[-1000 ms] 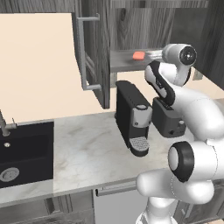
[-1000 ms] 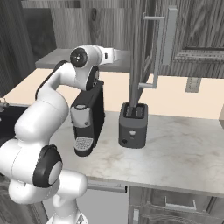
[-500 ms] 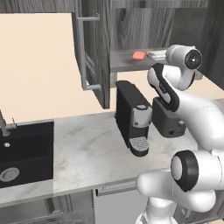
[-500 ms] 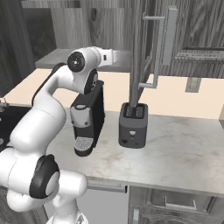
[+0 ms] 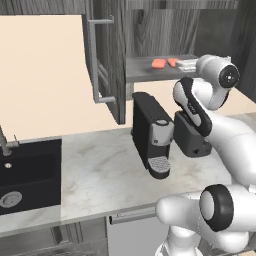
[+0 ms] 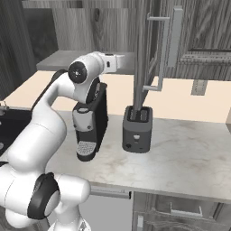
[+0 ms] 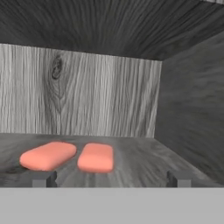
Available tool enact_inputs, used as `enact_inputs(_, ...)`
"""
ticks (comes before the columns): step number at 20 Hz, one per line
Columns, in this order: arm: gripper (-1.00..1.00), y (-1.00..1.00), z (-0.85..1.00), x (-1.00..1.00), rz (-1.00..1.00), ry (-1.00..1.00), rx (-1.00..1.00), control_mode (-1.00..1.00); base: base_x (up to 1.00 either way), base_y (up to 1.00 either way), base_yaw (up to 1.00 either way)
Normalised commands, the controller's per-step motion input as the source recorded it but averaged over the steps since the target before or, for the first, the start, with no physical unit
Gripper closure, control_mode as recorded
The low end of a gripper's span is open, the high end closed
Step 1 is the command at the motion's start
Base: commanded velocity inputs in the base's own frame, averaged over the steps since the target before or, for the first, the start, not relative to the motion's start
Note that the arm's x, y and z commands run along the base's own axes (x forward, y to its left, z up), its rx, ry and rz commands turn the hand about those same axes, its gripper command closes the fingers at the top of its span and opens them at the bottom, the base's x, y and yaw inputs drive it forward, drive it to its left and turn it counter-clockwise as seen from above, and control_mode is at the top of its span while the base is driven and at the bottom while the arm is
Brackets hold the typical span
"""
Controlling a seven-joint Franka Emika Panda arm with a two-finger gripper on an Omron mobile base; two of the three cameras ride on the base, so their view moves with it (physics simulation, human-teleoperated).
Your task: Pick up the bar soap and bar soap from the sink, and place them back in the cabinet, and close the cabinet doors.
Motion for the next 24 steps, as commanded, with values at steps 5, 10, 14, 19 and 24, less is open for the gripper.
enact_inputs(5, -1.0, -0.17, 0.0, -0.2, 0.0, -0.08, 0.0, -1.0, 0.0, 0.0, 0.0)
enact_inputs(10, -1.0, -0.18, 0.0, -0.29, 0.0, -0.04, 0.0, -1.0, 0.0, 0.0, 0.0)
enact_inputs(14, -1.0, -0.16, 0.03, -0.39, 0.0, -0.02, 0.0, -1.0, 0.0, 0.0, 0.0)
enact_inputs(19, -1.0, -0.11, 0.02, -0.4, 0.0, -0.04, 0.0, -1.0, 0.0, 0.0, 0.0)
enact_inputs(24, -1.0, -0.06, 0.04, -0.43, 0.0, -0.05, 0.0, -1.0, 0.0, 0.0, 0.0)
